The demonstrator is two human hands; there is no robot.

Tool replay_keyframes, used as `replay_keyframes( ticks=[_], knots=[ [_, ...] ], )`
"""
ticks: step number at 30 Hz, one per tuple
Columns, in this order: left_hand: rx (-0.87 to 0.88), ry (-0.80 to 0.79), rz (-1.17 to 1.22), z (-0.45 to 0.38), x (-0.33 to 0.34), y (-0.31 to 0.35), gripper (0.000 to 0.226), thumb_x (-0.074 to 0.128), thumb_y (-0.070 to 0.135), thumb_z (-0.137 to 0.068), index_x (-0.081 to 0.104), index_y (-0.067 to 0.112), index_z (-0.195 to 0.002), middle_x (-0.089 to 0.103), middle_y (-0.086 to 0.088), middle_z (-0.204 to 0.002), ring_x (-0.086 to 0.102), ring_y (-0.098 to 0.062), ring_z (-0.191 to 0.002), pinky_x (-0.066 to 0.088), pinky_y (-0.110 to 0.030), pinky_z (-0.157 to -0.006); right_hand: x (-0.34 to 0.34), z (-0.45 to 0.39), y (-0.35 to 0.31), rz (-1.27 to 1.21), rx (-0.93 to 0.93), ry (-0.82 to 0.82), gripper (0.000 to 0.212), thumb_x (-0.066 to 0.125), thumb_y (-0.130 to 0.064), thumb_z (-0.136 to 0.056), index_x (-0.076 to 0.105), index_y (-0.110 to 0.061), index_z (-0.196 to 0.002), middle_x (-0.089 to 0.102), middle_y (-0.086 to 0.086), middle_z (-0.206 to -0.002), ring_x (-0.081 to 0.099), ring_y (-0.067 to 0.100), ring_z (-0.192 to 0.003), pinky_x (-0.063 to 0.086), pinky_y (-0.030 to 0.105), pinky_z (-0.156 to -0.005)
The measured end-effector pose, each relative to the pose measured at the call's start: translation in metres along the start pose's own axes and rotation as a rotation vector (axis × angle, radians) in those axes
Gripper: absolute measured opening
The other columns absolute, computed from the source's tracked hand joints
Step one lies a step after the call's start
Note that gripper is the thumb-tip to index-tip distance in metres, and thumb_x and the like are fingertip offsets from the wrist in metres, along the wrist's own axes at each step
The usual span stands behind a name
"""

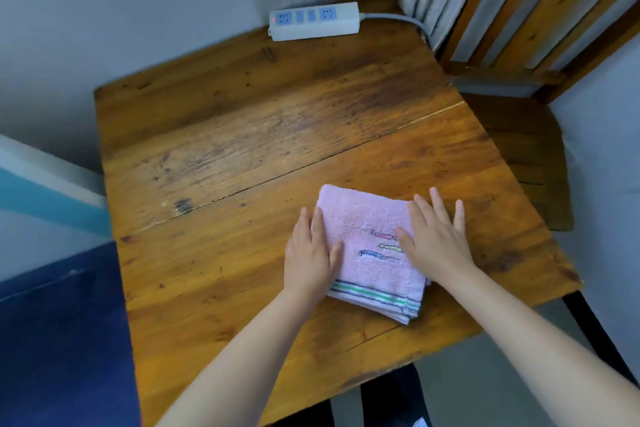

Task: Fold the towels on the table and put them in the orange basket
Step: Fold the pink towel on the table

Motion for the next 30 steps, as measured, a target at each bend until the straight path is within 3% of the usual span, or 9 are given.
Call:
replay_keyframes(
  ticks=[3,6,14,16,18,20,22,27,30],
  knots=[
    [-0.178,-0.022,-0.074,0.034,0.0,-0.008,0.053,0.028,0.035,-0.098,0.018,0.011,-0.144,0.039,-0.007,-0.138,0.039,-0.024,-0.123,0.035,-0.034,-0.096,-0.024,-0.012,-0.015,-0.124,-0.129,0.068,0.054,0.037,-0.04,-0.094,0.032,-0.012,-0.14,0.033,0.002,-0.149,0.013,0.019,-0.143,0.001,0.04,-0.116],
    [-0.328,-0.059,-0.11,0.052,0.002,-0.005,0.04,0.026,0.03,-0.099,0.036,0.014,-0.133,0.049,-0.006,-0.125,0.047,-0.025,-0.115,0.039,-0.034,-0.09,-0.044,-0.037,-0.044,-0.162,-0.305,-0.061,0.054,0.047,-0.036,-0.091,0.035,-0.013,-0.138,0.042,0.004,-0.142,0.032,0.021,-0.134,0.024,0.036,-0.109],
    [-0.61,-0.079,0.44,0.057,0.002,0.004,0.028,0.05,0.017,-0.086,0.056,-0.003,-0.105,0.06,-0.021,-0.112,0.055,-0.036,-0.105,0.043,-0.038,-0.083,-0.053,-0.077,-0.1,-0.118,-0.352,-0.408,0.069,0.065,-0.03,-0.079,0.034,-0.012,-0.138,0.045,0.008,-0.139,0.044,0.028,-0.126,0.039,0.041,-0.102],
    [-0.616,-0.109,0.516,0.064,-0.001,0.005,0.037,0.047,0.024,-0.079,0.061,-0.006,-0.095,0.063,-0.024,-0.106,0.057,-0.037,-0.1,0.044,-0.037,-0.078,-0.054,-0.075,-0.103,-0.124,-0.367,-0.425,0.045,0.063,-0.023,-0.077,0.051,-0.014,-0.119,0.058,0.008,-0.115,0.054,0.027,-0.107,0.045,0.034,-0.083],
    [-0.634,-0.088,0.574,0.076,-0.005,0.003,0.04,0.044,0.027,-0.073,0.062,-0.005,-0.089,0.063,-0.025,-0.102,0.056,-0.038,-0.098,0.044,-0.037,-0.075,-0.059,-0.065,-0.109,-0.118,-0.404,-0.439,0.014,0.06,-0.021,-0.073,0.053,-0.014,-0.082,0.053,0.002,-0.076,0.05,0.02,-0.074,0.037,0.026,-0.058],
    [-0.654,-0.031,0.575,0.093,-0.009,-0.007,0.018,0.05,0.017,-0.08,0.057,0.003,-0.07,0.057,-0.018,-0.082,0.055,-0.036,-0.093,0.038,-0.034,-0.067,-0.068,-0.046,-0.123,-0.127,-0.474,-0.466,0.024,0.062,-0.021,-0.067,0.039,-0.013,-0.067,0.037,-0.001,-0.063,0.036,0.015,-0.058,0.025,0.024,-0.05],
    [-0.636,0.023,0.565,0.113,-0.015,-0.021,0.03,0.055,0.011,-0.08,0.039,0.016,-0.055,0.042,-0.006,-0.065,0.051,-0.03,-0.085,0.029,-0.029,-0.061,-0.078,-0.028,-0.14,-0.127,-0.562,-0.457,0.03,0.064,-0.018,-0.066,0.035,-0.013,-0.064,0.034,-0.001,-0.062,0.032,0.015,-0.057,0.022,0.026,-0.05],
    [-0.647,0.234,0.599,0.221,-0.042,-0.059,0.009,0.065,0.013,-0.078,0.061,0.005,-0.08,0.06,-0.015,-0.086,0.051,-0.022,-0.081,0.033,-0.028,-0.065,-0.087,0.059,-0.206,-0.049,-0.877,-0.447,0.024,0.063,-0.003,-0.066,0.044,-0.018,-0.066,0.043,-0.004,-0.065,0.041,0.017,-0.066,0.029,0.026,-0.05],
    [-0.71,0.389,0.57,0.308,-0.05,-0.072,0.016,0.067,0.012,-0.078,0.065,0.003,-0.091,0.067,-0.012,-0.096,0.056,-0.023,-0.086,0.039,-0.027,-0.071,-0.081,0.128,-0.24,0.027,-1.079,-0.39,0.024,0.063,-0.002,-0.066,0.05,-0.014,-0.081,0.049,-0.001,-0.076,0.044,0.02,-0.077,0.033,0.028,-0.057]
  ],
)
Point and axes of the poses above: each hand's wrist, its own z-axis away from the middle knuckle, its own x-axis out of the palm, y = z × x, the point moved 2 cm from there along -z, towards the middle knuckle
